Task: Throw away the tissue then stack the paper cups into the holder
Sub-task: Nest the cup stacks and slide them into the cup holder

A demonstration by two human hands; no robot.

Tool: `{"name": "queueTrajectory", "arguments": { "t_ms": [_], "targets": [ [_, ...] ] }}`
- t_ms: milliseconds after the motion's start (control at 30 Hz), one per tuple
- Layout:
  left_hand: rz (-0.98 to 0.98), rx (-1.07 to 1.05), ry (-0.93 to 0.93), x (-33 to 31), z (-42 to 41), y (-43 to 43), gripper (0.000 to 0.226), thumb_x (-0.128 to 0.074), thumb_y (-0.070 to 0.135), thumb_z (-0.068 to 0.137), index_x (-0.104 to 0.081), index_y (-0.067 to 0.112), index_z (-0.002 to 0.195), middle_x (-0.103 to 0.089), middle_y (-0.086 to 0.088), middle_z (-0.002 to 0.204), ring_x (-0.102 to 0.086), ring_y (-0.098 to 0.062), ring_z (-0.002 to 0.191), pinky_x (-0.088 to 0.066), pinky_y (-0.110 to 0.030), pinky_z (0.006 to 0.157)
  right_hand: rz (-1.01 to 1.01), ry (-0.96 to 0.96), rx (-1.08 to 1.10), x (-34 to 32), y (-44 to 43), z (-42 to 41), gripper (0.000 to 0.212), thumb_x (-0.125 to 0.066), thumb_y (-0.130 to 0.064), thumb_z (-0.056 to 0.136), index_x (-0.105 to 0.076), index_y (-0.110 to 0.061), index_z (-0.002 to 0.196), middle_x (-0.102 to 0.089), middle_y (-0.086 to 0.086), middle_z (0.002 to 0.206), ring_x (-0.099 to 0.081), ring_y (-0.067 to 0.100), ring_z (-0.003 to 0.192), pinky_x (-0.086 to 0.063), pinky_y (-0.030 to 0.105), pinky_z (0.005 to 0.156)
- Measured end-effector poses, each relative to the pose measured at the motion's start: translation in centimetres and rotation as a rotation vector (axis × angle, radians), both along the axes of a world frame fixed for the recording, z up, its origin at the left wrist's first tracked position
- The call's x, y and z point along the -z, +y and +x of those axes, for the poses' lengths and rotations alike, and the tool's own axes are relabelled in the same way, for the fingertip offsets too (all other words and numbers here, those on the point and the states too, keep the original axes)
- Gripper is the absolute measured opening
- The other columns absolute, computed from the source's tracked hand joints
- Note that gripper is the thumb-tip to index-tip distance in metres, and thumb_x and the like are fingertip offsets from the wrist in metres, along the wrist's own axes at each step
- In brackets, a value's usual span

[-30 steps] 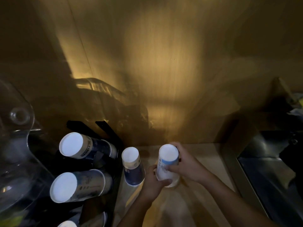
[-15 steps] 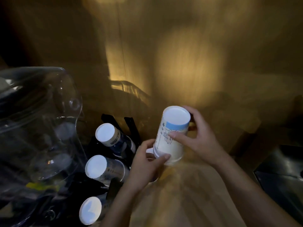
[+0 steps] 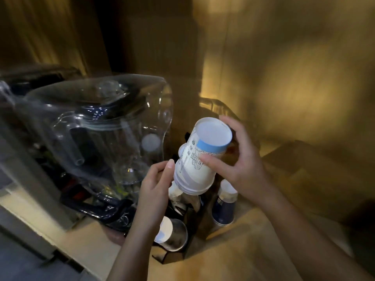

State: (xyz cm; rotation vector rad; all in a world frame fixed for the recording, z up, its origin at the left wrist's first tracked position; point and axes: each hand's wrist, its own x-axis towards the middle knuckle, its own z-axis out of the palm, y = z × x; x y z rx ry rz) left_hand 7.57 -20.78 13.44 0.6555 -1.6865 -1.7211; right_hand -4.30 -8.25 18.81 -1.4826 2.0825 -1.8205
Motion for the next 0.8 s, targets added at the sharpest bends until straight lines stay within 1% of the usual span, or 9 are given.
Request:
{"name": "queueTrajectory", "arguments": {
  "t_ms": [67, 167, 267, 367, 433, 500, 600, 733, 800],
  "targets": [
    [0.025, -0.044, -0.011, 0.7, 0.5, -0.7, 0.046, -0.053, 0.070, 0.068, -0.064, 0.034, 0.096, -0.072, 0.006, 0.104, -0.067, -0.009, 0.099, -0.050, -0.030, 0.082, 0.034, 0.019, -0.026, 0.6, -1.3, 0.4, 0.067, -0.072, -0.042, 0.069, -0.034, -0.048, 0.124, -0.046, -0.029, 0.123, -0.045, -0.004, 0.116, -0.045, 0.012, 0.089],
    [0.059, -0.082, -0.026, 1.9, 0.7, -1.6, 0.053, -0.053, 0.066, 0.075, -0.066, 0.024, 0.105, -0.073, 0.002, 0.106, -0.067, -0.013, 0.102, -0.050, -0.035, 0.090, 0.070, 0.094, -0.032, 1.7, -2.9, 0.6, 0.067, -0.070, -0.043, 0.071, -0.033, -0.045, 0.127, -0.044, -0.026, 0.124, -0.040, -0.009, 0.118, -0.037, 0.004, 0.090],
    [0.055, -0.042, -0.075, 3.0, 0.7, -1.9, 0.061, -0.049, 0.069, 0.073, -0.065, 0.024, 0.111, -0.072, 0.005, 0.108, -0.067, -0.008, 0.101, -0.050, -0.029, 0.085, 0.160, 0.154, -0.061, 3.4, -4.0, 0.6, 0.070, -0.067, -0.048, 0.073, -0.028, -0.041, 0.131, -0.041, -0.020, 0.128, -0.035, -0.013, 0.119, -0.032, 0.001, 0.091],
    [0.026, -0.014, -0.125, 4.0, 0.5, -1.8, 0.049, -0.046, 0.064, 0.075, -0.065, 0.032, 0.107, -0.070, 0.011, 0.105, -0.064, 0.009, 0.093, -0.049, -0.011, 0.071, 0.395, 0.130, -0.084, 6.2, -4.8, 0.0, 0.074, -0.065, -0.047, 0.077, -0.019, -0.042, 0.135, -0.038, -0.013, 0.137, -0.033, -0.002, 0.123, -0.036, 0.020, 0.099],
    [-0.067, -0.036, -0.213, 4.6, 0.3, -1.6, 0.031, -0.048, 0.059, 0.080, -0.061, 0.040, 0.100, -0.066, 0.017, 0.103, -0.061, 0.014, 0.090, -0.046, -0.003, 0.064, 0.563, 0.214, -0.053, 8.4, -4.9, -0.5, 0.069, -0.062, -0.046, 0.079, -0.022, -0.035, 0.135, -0.041, -0.006, 0.139, -0.034, 0.011, 0.126, -0.031, 0.034, 0.103],
    [-0.285, -0.064, -0.361, 5.1, 0.0, -1.2, 0.023, -0.053, 0.044, 0.089, -0.056, 0.037, 0.110, -0.064, 0.015, 0.109, -0.061, 0.001, 0.101, -0.048, -0.012, 0.075, 0.640, 0.372, -0.006, 10.1, -4.9, -0.7, 0.057, -0.059, -0.048, 0.080, -0.033, -0.029, 0.128, -0.050, -0.003, 0.132, -0.036, 0.015, 0.123, -0.022, 0.033, 0.103],
    [-0.580, -0.151, -0.478, 5.5, -0.5, -0.9, 0.037, -0.050, 0.028, 0.093, -0.051, 0.016, 0.128, -0.064, -0.004, 0.122, -0.059, -0.023, 0.112, -0.048, -0.042, 0.095, 0.636, 0.430, 0.039, 11.1, -5.0, -0.7, 0.051, -0.058, -0.048, 0.079, -0.039, -0.026, 0.121, -0.055, -0.002, 0.123, -0.033, 0.012, 0.115, -0.016, 0.029, 0.097],
    [-0.665, -0.148, -0.505, 5.4, -0.6, -0.9, 0.041, -0.046, 0.027, 0.095, -0.049, 0.010, 0.132, -0.063, -0.008, 0.125, -0.059, -0.025, 0.114, -0.045, -0.047, 0.098, 0.650, 0.438, 0.018, 11.0, -5.4, -1.1, 0.048, -0.056, -0.050, 0.079, -0.041, -0.025, 0.117, -0.058, -0.002, 0.118, -0.041, 0.016, 0.112, -0.012, 0.024, 0.094],
    [-0.686, -0.140, -0.520, 5.3, -0.5, -0.9, 0.039, -0.046, 0.027, 0.094, -0.049, 0.012, 0.130, -0.063, -0.008, 0.123, -0.059, -0.026, 0.111, -0.044, -0.047, 0.098, 0.668, 0.436, 0.001, 11.0, -5.4, -1.2, 0.047, -0.056, -0.050, 0.080, -0.040, -0.025, 0.117, -0.057, -0.002, 0.119, -0.042, 0.015, 0.114, -0.012, 0.026, 0.098]
  ]
}}
